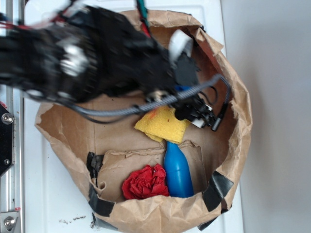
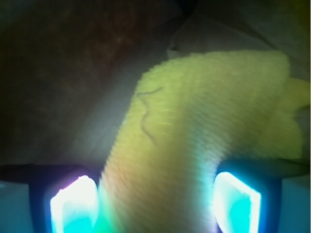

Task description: Grab the yellow cloth.

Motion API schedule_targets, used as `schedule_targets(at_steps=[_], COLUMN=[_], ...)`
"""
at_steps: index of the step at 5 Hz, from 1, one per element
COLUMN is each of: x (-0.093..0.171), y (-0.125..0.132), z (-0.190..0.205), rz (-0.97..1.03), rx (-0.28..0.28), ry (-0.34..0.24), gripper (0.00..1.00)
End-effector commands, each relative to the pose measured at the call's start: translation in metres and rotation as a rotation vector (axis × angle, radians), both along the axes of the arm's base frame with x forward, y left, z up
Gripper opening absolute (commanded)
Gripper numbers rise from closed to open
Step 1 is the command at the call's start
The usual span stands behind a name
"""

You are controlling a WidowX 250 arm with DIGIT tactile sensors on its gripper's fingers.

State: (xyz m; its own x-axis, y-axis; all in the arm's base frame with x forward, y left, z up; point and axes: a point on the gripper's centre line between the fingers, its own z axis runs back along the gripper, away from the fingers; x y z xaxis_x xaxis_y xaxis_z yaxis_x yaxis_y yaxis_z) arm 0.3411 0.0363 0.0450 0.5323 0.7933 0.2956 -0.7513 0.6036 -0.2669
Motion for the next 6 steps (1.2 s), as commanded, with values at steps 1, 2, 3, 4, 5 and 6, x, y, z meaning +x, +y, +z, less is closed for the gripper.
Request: schedule_targets(at_steps=[1,2,3,4,5,6], x=[0.015,0.010,-0.002,-0.016,-0.030,-0.036], y=[0.000,0.002,0.010,0.015,0.004,-0.014], z=[0.021,0.031,0.057,0.092,0.135,0.156], rz=[-0.007,-0.019,-0.092,-0.189,-0.400,-0.482], rx=[0.003,-0.013,-0.045,-0.117,-0.188,-0.161], ry=[-0.063,-0.071,-0.071,-0.056,0.064,0.134], gripper=[0.00,0.00,0.00,0.00,0.00,0.00])
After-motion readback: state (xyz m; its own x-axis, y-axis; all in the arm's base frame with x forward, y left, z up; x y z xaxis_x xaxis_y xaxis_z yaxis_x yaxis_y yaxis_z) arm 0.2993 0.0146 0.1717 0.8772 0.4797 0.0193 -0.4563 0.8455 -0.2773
